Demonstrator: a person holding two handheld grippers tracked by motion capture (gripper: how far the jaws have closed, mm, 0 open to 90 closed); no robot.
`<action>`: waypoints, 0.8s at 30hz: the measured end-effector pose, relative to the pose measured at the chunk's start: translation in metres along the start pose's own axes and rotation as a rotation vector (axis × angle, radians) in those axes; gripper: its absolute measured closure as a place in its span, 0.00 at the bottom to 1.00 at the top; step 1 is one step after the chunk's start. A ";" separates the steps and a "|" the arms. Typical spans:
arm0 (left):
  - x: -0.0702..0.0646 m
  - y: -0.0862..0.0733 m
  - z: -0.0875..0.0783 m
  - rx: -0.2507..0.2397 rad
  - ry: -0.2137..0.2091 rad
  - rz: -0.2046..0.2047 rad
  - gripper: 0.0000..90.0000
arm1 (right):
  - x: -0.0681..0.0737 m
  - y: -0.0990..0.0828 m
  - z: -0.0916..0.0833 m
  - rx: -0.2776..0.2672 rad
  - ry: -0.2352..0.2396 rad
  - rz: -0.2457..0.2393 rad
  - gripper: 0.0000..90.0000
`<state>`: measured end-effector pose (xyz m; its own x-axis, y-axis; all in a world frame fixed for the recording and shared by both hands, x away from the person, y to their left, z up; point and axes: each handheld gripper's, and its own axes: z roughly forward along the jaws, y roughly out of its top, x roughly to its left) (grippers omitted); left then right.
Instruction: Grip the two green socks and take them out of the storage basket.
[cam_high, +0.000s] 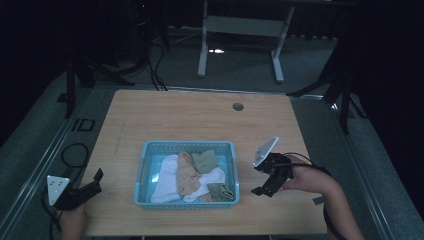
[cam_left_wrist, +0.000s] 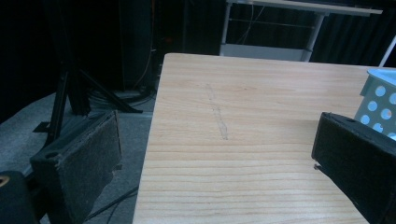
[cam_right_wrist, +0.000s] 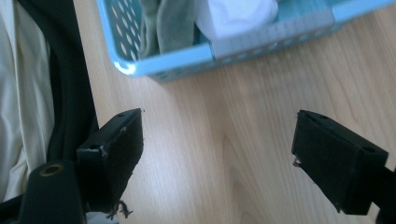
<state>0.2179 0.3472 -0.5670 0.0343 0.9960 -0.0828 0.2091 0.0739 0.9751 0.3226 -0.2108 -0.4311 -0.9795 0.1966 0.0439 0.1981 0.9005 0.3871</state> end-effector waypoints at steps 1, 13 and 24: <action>0.000 0.000 0.000 0.000 0.000 0.000 0.02 | 0.000 0.003 0.000 0.000 0.003 -0.005 0.21; 0.000 0.000 0.000 -0.003 -0.002 0.001 0.02 | 0.007 0.033 0.009 0.011 0.039 -0.082 0.24; 0.000 0.000 0.000 -0.002 -0.005 0.003 0.02 | 0.011 0.058 0.026 0.019 0.070 -0.088 0.27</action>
<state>0.2176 0.3471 -0.5670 0.0400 0.9959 -0.0808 0.2069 0.0709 0.9758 0.3246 -0.1463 -0.4321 -0.9932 0.0893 0.0744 0.1109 0.9203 0.3752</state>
